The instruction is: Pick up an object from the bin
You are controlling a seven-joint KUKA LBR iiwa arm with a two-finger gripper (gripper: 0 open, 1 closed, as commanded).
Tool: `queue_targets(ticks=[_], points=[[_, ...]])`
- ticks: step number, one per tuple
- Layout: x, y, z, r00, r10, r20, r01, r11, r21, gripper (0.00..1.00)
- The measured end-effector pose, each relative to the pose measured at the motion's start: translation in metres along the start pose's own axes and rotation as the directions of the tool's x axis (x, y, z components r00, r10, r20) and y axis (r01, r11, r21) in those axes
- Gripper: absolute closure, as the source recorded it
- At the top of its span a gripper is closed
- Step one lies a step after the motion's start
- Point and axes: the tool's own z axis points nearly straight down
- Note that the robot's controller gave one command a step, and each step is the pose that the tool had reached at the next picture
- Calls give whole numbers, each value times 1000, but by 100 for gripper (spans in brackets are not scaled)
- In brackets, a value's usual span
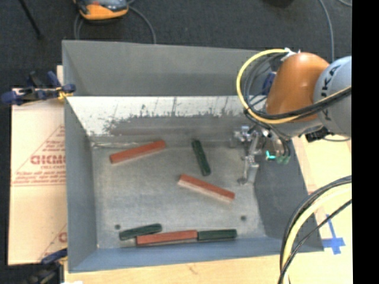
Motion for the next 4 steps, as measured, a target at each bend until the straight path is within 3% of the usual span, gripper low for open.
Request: queue_targets(ticks=[2,3,4], points=[[1,3,-2,1000,-8,14,8,1000,3,0],[31,2,7,995,-100,2,100,995,-3,0],[27,42,53,998,67,7,-67,998,-1,100]])
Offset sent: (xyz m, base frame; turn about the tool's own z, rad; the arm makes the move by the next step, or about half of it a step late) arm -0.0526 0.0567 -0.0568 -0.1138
